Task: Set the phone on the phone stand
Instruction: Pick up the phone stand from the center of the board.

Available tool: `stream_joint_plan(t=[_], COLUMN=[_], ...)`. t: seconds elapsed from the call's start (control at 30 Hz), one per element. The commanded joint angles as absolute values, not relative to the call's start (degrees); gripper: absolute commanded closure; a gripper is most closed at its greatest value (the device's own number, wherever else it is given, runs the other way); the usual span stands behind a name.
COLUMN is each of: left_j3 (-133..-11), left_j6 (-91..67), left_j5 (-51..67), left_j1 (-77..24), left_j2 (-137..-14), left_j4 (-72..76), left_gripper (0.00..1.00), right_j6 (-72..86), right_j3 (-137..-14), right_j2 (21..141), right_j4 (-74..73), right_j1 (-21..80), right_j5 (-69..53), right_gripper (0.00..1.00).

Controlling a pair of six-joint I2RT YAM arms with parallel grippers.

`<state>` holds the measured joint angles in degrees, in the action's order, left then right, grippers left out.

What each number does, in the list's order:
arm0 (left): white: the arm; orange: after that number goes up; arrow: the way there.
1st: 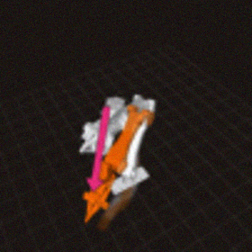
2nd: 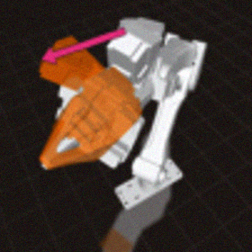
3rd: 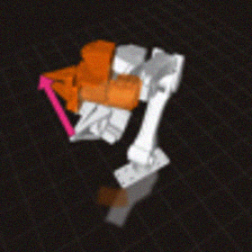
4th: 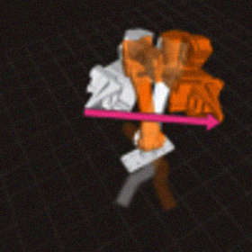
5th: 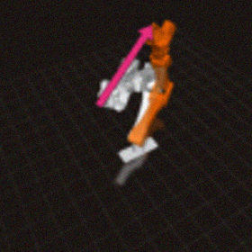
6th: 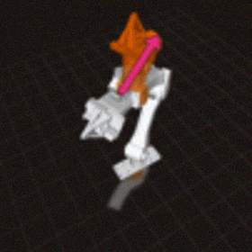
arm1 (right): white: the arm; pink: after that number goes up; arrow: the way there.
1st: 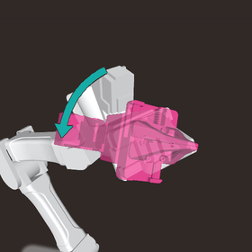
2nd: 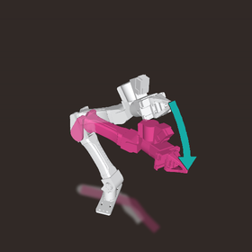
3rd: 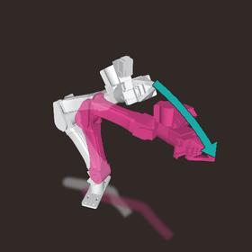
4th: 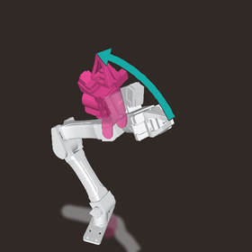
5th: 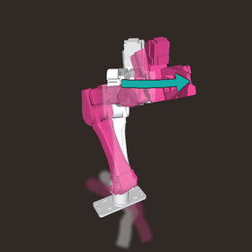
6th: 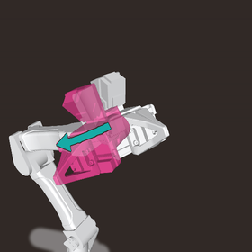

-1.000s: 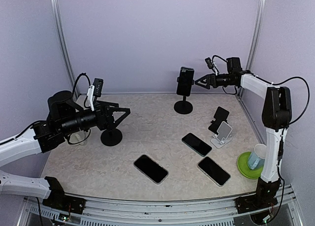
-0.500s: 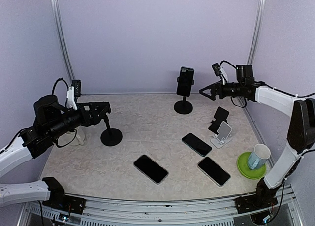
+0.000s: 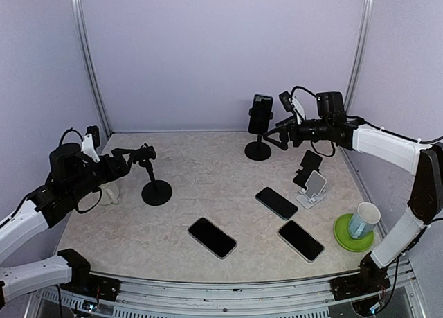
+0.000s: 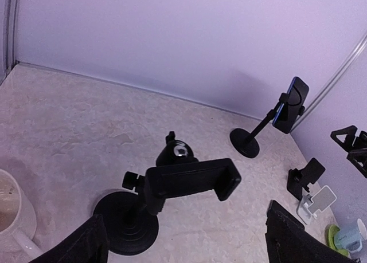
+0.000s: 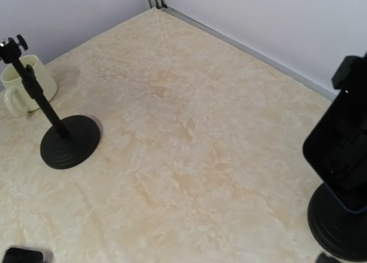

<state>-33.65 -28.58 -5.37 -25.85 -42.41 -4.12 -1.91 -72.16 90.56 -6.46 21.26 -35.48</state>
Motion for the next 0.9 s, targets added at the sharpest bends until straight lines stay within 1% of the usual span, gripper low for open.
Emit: stream_joint_plan(t=[0.0,0.1,0.23,0.37,0.53,0.67,0.87], left_j3=[-31.9,-30.5,-30.2,-30.2,-30.9,-31.2,-31.7], left_j6=[-30.6,-31.5,-31.2,-30.8,-30.0,-29.2,-28.3], left_j5=[-2.0,2.5,6.3,9.2,9.0,9.0,9.0], left_j1=[-21.2,-17.8,-16.4,-16.3,-16.3,-16.3,-16.3], left_j2=[-43.8,-45.9,-49.0,-50.7,-52.1,-53.8,-55.0], left_j4=[-2.3,1.5,5.0,7.8,8.5,8.6,8.7], left_gripper=[0.15,0.3,0.36,0.39,0.51,0.59,0.77], right_j6=[-2.1,-1.9,-1.9,-1.9,-2.0,-1.7,-1.8], right_j3=[-70.7,-70.1,-69.5,-68.9,-68.9,-69.0,-69.2], right_j2=[88.5,88.5,88.6,88.6,89.1,89.5,89.7], right_j4=[-5.2,-4.9,-4.8,-4.6,-4.7,-4.6,-4.7], right_j1=[23.0,23.8,24.2,24.3,24.3,24.3,24.3], right_j5=[-34.2,-34.0,-33.8,-33.5,-33.3,-33.6,-33.5], right_gripper=[0.0,0.0,0.0,0.0,0.0,0.0,0.0])
